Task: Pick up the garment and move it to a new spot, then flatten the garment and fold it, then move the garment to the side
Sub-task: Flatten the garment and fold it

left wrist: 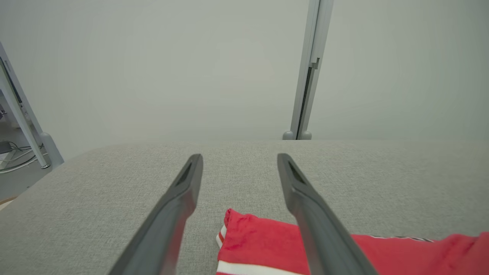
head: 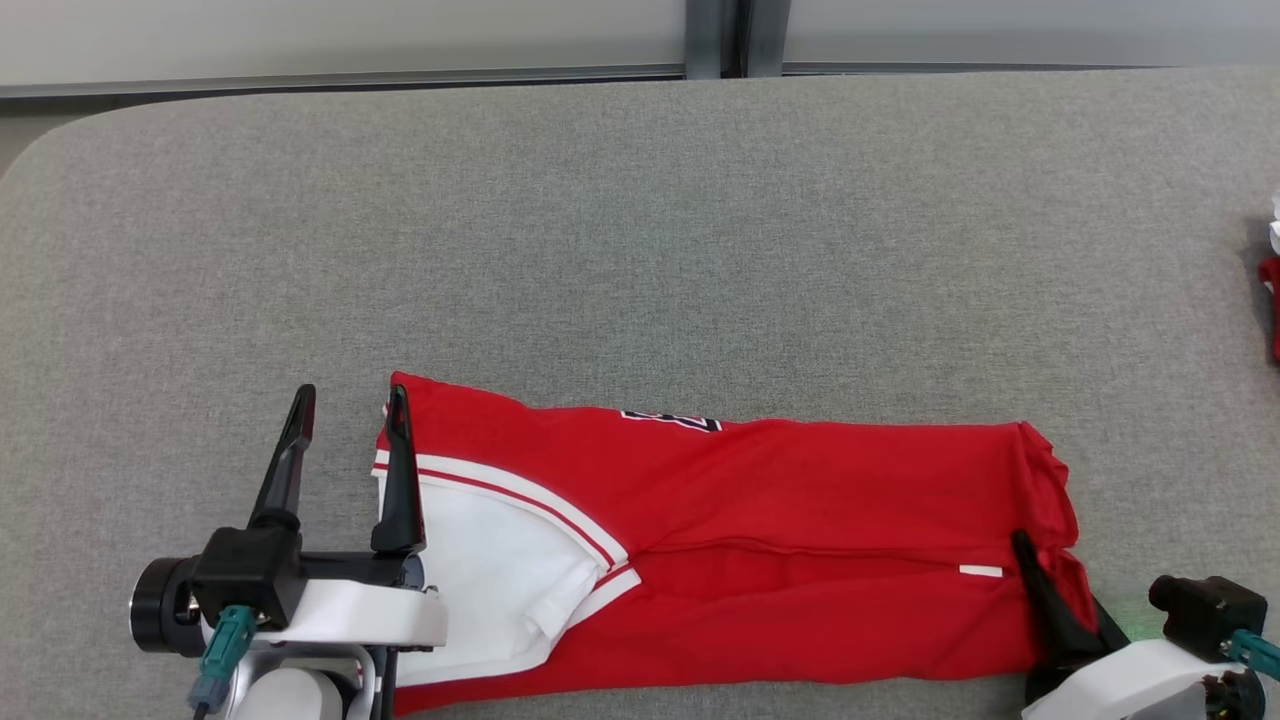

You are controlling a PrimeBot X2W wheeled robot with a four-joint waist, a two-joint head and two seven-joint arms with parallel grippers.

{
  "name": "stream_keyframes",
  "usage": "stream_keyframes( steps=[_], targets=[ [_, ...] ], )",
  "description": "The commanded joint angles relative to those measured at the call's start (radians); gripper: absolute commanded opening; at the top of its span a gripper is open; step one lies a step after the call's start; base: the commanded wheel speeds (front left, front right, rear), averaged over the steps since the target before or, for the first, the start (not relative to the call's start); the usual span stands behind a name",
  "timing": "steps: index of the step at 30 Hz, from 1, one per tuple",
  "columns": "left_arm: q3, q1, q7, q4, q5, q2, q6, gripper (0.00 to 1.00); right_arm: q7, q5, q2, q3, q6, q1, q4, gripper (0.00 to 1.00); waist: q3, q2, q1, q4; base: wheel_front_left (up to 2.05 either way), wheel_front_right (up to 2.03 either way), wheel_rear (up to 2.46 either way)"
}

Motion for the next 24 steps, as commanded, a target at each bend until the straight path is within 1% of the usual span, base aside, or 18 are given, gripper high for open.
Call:
stream_keyframes(
  steps=[1,7,12,16,20,24],
  targets=[
    [0.009,-0.012,-0.004,-0.005,0.005,0.003,-0.003,1.00,0.004,0.009,-0.019,-0.015,-0.006,0.000,0.039,0.00,-0.001,0.0000,0.0000,-0.006,0.00,0.00,0.00],
    [0.024,0.000,-0.004,-0.006,0.006,-0.003,-0.007,1.00,-0.026,0.012,-0.085,-0.090,-0.005,-0.029,0.045,0.00,-0.007,0.0000,0.0000,-0.025,0.00,0.00,0.00],
    [0.026,-0.007,-0.004,-0.004,0.008,-0.007,-0.016,1.00,-0.041,0.018,-0.165,-0.189,-0.003,-0.027,0.059,0.00,-0.011,0.0000,0.0000,-0.028,0.00,0.00,0.00],
    [0.034,-0.006,-0.004,-0.002,0.010,-0.009,-0.022,1.00,-0.042,0.013,-0.202,-0.220,-0.003,-0.019,0.039,0.00,-0.017,0.0000,0.0000,-0.034,0.00,0.00,0.00],
    [0.037,-0.004,-0.004,0.001,0.012,-0.011,-0.024,1.00,-0.016,-0.003,-0.199,-0.199,-0.003,-0.026,-0.019,0.00,-0.024,0.0000,0.0000,-0.038,0.00,0.00,0.00],
    [0.041,0.005,-0.004,0.002,0.013,-0.013,-0.025,1.00,0.054,-0.028,-0.171,-0.168,-0.003,-0.043,-0.167,0.00,-0.037,0.0000,0.0000,-0.045,0.00,0.00,0.00]
  ],
)
